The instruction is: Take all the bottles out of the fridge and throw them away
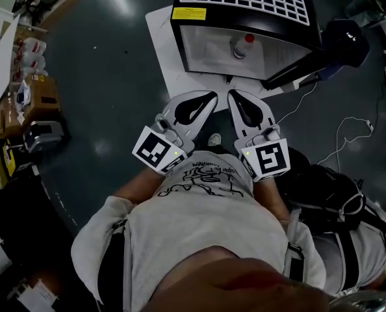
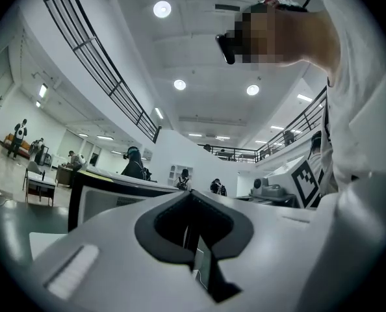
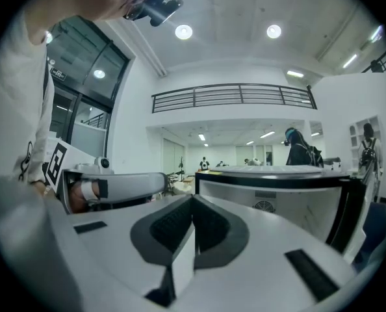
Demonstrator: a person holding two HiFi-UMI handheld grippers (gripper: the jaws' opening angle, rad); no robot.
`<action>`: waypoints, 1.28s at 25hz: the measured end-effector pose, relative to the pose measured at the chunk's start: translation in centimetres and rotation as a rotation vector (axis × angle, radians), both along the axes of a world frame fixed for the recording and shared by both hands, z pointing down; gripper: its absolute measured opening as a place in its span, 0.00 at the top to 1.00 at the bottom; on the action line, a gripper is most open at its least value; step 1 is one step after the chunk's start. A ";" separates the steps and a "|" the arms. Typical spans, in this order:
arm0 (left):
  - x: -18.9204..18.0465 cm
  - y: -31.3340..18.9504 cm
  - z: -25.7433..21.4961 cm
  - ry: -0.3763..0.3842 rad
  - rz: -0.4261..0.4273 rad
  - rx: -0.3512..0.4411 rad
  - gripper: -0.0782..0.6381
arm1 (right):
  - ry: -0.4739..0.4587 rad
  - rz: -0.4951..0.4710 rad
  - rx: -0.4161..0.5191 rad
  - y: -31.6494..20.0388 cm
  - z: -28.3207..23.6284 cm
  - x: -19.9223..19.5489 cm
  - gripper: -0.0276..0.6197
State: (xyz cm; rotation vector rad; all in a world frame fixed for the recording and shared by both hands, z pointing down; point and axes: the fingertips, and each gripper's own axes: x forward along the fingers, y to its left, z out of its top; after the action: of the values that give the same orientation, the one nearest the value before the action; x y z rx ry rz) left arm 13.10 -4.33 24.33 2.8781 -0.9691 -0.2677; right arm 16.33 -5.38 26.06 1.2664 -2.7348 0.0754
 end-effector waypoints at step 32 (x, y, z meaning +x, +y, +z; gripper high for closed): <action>6.8 -5.0 5.6 -0.107 0.030 0.047 0.88 | -0.001 0.182 -0.004 -4.3 6.7 8.2 0.94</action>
State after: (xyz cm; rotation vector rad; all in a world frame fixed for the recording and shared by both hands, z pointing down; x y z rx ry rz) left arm 19.88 -9.31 29.95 2.9745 -0.9481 -0.1373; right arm 24.53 -9.71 32.71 1.5110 -2.6119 0.0986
